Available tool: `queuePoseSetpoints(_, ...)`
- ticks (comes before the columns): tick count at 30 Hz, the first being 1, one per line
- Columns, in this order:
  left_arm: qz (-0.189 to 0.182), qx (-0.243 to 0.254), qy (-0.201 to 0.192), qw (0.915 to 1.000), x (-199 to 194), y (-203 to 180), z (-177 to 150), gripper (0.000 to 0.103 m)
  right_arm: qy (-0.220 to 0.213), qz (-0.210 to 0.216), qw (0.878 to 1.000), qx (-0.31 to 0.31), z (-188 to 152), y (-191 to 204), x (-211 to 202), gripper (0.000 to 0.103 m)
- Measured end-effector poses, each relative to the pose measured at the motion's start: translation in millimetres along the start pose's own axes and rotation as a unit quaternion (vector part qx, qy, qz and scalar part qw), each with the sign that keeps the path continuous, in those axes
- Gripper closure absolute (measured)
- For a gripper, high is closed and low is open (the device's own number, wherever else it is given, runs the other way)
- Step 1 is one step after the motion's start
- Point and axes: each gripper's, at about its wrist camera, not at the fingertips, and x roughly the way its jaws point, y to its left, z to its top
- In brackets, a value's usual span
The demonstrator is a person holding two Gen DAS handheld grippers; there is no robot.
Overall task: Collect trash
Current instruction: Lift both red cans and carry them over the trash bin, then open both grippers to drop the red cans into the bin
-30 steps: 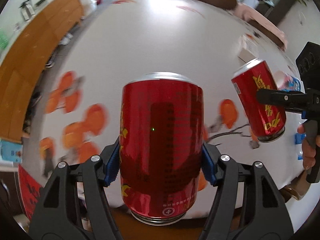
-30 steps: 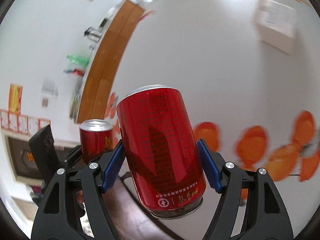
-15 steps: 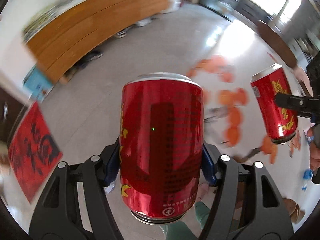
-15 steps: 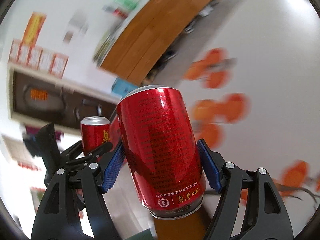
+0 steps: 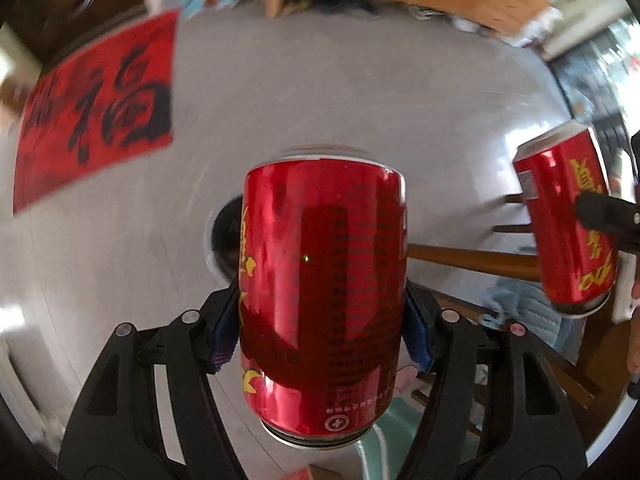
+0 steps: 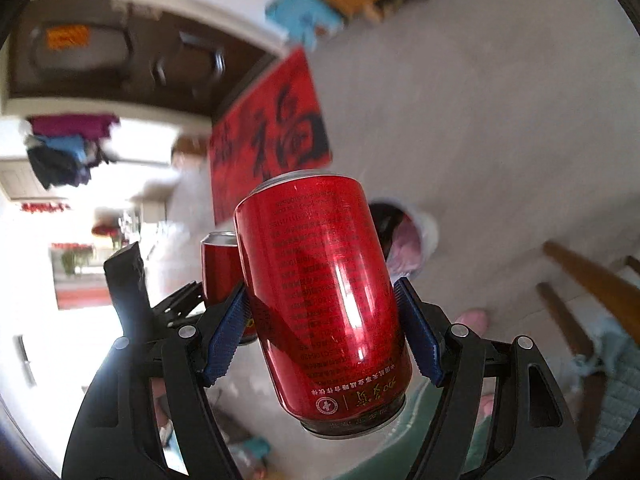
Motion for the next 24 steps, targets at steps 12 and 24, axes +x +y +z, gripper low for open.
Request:
queuePoseSetpoints(12, -0.005, -0.116, 0.092, 0.989, 207, 127, -21, 0.039, 0.139, -0.062, 0.988, 0.027, 72, -39, 276, 0.031)
queuePoseSetpoints(24, 0.023, -0.168, 0.148, 0.9744, 270, 144, -51, 0.014, 0.151, -0.112, 0.981, 0.044, 79, -94, 310, 0.018)
